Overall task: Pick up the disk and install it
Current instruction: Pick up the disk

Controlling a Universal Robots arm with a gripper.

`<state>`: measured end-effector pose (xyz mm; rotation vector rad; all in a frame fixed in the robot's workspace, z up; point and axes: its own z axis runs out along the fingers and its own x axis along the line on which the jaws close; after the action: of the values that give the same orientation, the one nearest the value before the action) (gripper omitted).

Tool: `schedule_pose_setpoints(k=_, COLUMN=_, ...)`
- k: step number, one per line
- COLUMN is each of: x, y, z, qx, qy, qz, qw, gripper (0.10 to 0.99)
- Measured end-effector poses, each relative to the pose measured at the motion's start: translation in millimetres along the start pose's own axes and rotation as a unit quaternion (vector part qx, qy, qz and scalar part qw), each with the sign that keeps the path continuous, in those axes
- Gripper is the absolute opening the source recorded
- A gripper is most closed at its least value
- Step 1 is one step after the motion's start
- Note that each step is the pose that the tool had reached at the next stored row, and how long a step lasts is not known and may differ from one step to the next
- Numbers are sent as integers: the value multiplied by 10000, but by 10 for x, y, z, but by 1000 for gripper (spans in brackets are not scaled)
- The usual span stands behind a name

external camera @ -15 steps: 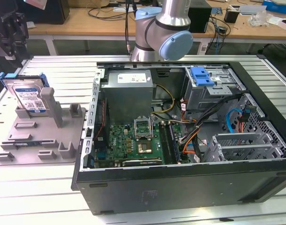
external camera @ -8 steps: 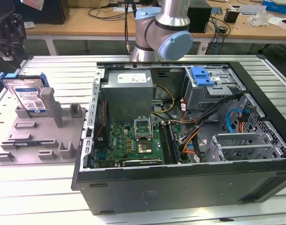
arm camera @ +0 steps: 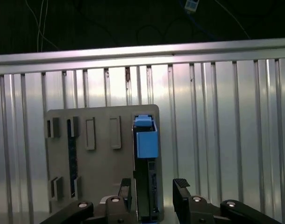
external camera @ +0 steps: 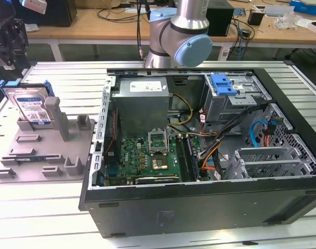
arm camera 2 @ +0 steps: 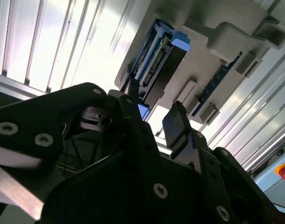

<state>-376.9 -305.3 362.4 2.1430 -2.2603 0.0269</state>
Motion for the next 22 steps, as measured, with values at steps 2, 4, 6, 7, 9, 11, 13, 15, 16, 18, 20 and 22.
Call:
schedule_pose_setpoints(k=2, x=0, y=1, z=0, qx=0, qy=0, qz=1, qw=10000, gripper=482)
schedule_pose_setpoints(k=4, x=3, y=56, z=1, qx=0, qy=1, qz=-15, qw=10000, gripper=482)
schedule_pose_setpoints(k=6, x=6, y=119, z=6, qx=1, qy=1, qz=-48, qw=10000, gripper=482)
schedule_pose_setpoints(k=7, x=7, y=134, z=8, qx=1, qy=1, qz=-61, qw=10000, gripper=482)
schedule_pose_setpoints(k=9, x=8, y=172, z=17, qx=3, qy=1, qz=-111, qw=9999, gripper=482)
schedule_pose_setpoints(k=11, x=9, y=182, z=29, qx=5, qy=1, qz=-152, qw=9999, gripper=482)
schedule_pose_setpoints(k=13, x=8, y=185, z=41, qx=5, qy=2, qz=-184, qw=9998, gripper=482)
schedule_pose_setpoints(k=15, x=8, y=194, z=61, qx=6, qy=2, qz=-230, qw=9997, gripper=482)
schedule_pose_setpoints(k=16, x=8, y=200, z=67, qx=6, qy=2, qz=-244, qw=9997, gripper=482)
schedule_pose_setpoints(k=18, x=9, y=231, z=86, qx=8, qy=2, qz=-279, qw=9996, gripper=482)
schedule_pose_setpoints(k=20, x=10, y=255, z=98, qx=9, qy=2, qz=-297, qw=9996, gripper=482)
schedule_pose_setpoints(k=22, x=11, y=271, z=111, qx=10, qy=2, qz=-315, qw=9995, gripper=482)
